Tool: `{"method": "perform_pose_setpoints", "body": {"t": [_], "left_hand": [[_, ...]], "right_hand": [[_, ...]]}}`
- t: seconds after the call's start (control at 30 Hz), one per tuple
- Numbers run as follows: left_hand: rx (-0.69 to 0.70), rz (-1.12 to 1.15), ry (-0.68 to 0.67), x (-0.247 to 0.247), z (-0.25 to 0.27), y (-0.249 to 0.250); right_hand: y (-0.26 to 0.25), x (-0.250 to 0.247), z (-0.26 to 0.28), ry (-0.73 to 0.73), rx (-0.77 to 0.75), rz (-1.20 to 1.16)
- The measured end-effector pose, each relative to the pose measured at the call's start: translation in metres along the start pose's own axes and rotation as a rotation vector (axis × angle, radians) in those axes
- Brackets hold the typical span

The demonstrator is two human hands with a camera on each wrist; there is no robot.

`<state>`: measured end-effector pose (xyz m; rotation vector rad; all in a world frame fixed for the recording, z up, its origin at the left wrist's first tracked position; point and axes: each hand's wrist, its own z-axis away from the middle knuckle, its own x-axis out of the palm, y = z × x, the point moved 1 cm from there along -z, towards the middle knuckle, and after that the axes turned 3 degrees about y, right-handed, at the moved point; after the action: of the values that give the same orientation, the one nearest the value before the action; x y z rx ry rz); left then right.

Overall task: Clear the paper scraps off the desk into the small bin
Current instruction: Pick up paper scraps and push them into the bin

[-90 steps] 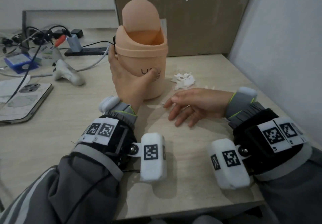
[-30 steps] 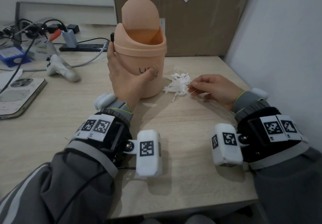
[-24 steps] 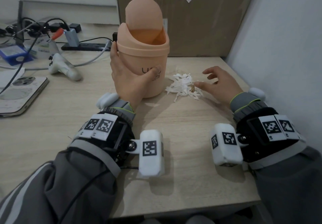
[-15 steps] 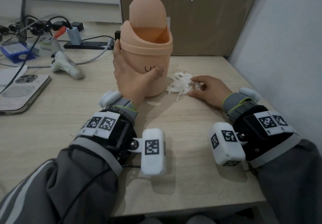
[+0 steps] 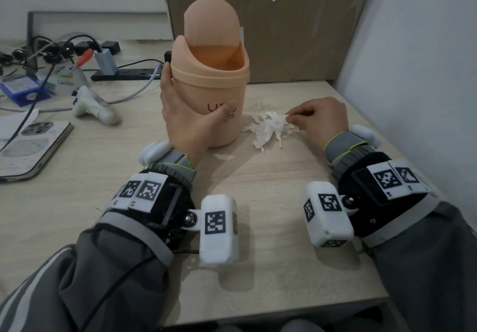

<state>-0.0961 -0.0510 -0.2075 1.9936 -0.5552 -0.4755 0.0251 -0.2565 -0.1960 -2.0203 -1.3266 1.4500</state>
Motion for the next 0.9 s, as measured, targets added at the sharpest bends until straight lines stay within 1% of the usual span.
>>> {"method": "perform_pose_setpoints", "body": {"t": [0.13,0.2,0.3,0.4,0.53,0.63,0.7,0.77,0.9], "left_hand": [[0.033,-0.015,-0.004,0.000,0.000,0.000],[0.055,-0.041,-0.013,0.000,0.000,0.001],[0.120,-0.068,-0.040,0.000,0.001,0.005],[0.180,-0.098,-0.095,0.001,0.006,0.014],[0.277,-0.149,-0.170,0.003,0.012,0.024],[0.332,-0.178,-0.213,0.006,0.013,0.026],[0.367,-0.198,-0.238,0.008,0.015,0.027],[0.390,-0.204,-0.258,0.009,0.017,0.027],[0.428,-0.213,-0.254,0.012,0.018,0.027]], "right_hand": [[-0.004,-0.005,-0.004,0.122,0.040,-0.150],[-0.012,-0.010,-0.003,0.171,0.028,-0.213],[-0.027,-0.020,0.000,0.260,-0.042,-0.334],[-0.042,-0.027,0.005,0.304,-0.137,-0.437],[-0.058,-0.027,0.012,0.276,-0.265,-0.485],[-0.061,-0.023,0.014,0.229,-0.302,-0.471],[-0.061,-0.019,0.016,0.168,-0.331,-0.432],[-0.062,-0.016,0.018,0.090,-0.368,-0.361],[-0.063,-0.016,0.020,-0.039,-0.419,-0.098]]}}
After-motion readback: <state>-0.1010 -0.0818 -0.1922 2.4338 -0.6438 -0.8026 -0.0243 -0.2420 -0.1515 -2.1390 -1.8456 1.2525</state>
